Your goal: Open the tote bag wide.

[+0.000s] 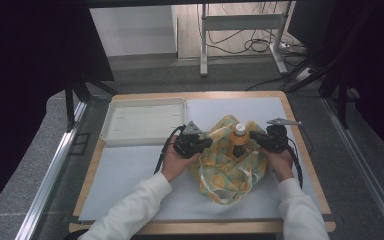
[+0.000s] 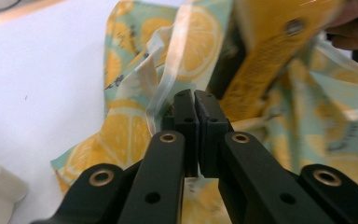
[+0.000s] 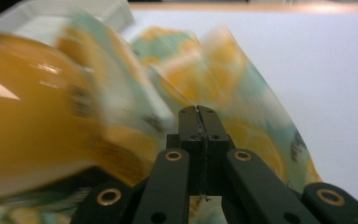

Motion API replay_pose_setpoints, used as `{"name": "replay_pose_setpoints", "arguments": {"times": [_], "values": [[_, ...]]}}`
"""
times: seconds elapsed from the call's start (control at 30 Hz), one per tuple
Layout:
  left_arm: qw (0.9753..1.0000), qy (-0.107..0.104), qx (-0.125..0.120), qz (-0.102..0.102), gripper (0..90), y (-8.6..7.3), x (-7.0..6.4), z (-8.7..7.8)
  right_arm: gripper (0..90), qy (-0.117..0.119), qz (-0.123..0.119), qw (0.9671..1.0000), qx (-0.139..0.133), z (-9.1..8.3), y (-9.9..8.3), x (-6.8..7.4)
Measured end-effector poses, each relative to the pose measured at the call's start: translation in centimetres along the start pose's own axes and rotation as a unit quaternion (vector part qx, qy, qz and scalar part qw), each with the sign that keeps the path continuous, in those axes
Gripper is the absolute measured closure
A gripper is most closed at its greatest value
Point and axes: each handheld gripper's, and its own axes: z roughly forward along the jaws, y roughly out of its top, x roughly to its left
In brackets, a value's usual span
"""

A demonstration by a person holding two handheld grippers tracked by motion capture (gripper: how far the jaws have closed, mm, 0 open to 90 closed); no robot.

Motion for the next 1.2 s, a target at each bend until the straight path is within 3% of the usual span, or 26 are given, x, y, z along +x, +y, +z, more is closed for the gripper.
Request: {"name": "replay_pose_setpoints", "arguments": {"times": [0.17, 0.43, 0.5, 0.6, 0.73, 1.0, 1.1, 1.2], "values": [[0.9995, 0.016, 0.021, -0.017, 88.7, -0.8, 1.4, 1.4, 89.3, -0.017, 0.015, 0.9995, 0.020, 1.5, -0.8, -1.2], [0.9972, 0.023, 0.061, -0.036, 89.5, -1.9, 2.9, 3.2, 89.3, -0.046, 0.034, 0.9975, 0.043, 1.9, -1.6, -2.6], [0.9967, 0.019, 0.067, -0.042, 89.4, -2.1, 2.8, 3.5, 89.3, -0.050, 0.040, 0.9967, 0.049, 2.0, -1.8, -3.0], [0.9964, 0.019, 0.077, -0.032, 89.3, -2.1, 2.5, 3.8, 89.3, -0.055, 0.043, 0.9960, 0.056, 2.1, -2.2, -3.2], [0.9965, 0.015, 0.077, -0.028, 89.1, -2.0, 2.3, 3.6, 89.3, -0.054, 0.041, 0.9967, 0.045, 1.5, -2.0, -3.0], [0.9964, 0.006, 0.080, -0.027, 89.2, -2.2, 2.5, 3.2, 89.3, -0.029, 0.004, 0.9994, -0.018, -4.3, -0.4, 0.0], [0.9965, 0.006, 0.080, -0.025, 89.1, -2.2, 2.4, 3.1, 89.3, -0.003, -0.019, 0.9991, -0.037, -6.6, -0.2, 2.5], [0.9966, 0.005, 0.079, -0.025, 89.0, -2.2, 2.3, 3.0, 89.3, 0.031, -0.043, 0.9978, -0.040, -7.8, -0.6, 5.0]]}}
